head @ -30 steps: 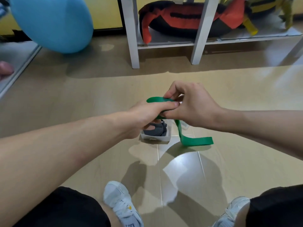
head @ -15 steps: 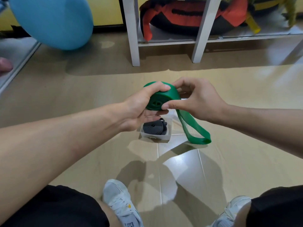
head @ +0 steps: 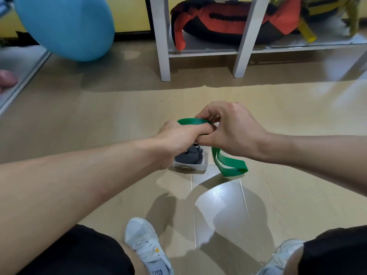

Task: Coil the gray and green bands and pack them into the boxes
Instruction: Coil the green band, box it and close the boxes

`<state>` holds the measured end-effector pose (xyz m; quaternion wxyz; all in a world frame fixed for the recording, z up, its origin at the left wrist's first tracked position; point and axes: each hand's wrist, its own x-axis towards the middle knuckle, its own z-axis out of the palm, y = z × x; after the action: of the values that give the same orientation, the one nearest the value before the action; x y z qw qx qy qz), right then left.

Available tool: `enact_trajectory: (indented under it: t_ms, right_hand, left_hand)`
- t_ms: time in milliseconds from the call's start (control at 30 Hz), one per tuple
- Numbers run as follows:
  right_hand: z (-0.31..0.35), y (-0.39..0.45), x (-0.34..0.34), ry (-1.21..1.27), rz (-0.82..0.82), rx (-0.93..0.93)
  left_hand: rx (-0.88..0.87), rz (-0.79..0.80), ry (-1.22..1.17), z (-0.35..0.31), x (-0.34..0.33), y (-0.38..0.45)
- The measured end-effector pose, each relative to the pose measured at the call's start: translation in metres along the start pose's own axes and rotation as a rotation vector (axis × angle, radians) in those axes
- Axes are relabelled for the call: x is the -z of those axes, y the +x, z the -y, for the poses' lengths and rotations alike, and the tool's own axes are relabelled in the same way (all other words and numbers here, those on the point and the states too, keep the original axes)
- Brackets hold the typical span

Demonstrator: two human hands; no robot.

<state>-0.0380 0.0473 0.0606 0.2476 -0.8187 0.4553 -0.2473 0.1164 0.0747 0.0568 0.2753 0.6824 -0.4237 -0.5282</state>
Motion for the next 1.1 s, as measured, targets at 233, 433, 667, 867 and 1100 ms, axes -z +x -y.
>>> enact_trajectory:
  t_ms: [233, 433, 667, 867, 1100]
  right_hand:
    - [-0.012, 0.003, 0.014, 0.157, 0.068, 0.001]
    - [-0.024, -0.001, 0.018, 0.323, 0.067, -0.054]
    - [-0.018, 0.005, 0.017, 0.164, 0.024, -0.123]
    - [0.003, 0.001, 0.005, -0.034, 0.062, -0.029]
    - [0.000, 0.003, 0.010, 0.117, 0.038, -0.027]
  left_hand:
    - [0.040, 0.084, -0.123, -0.006, 0.008, 0.010]
    - [0.064, 0.184, -0.197, -0.011, 0.018, 0.006]
    - [0.070, 0.171, -0.101, -0.015, 0.023, 0.002]
    - [0.010, 0.061, 0.107, -0.003, 0.008, 0.000]
    - [0.037, 0.071, -0.080, -0.007, 0.010, 0.008]
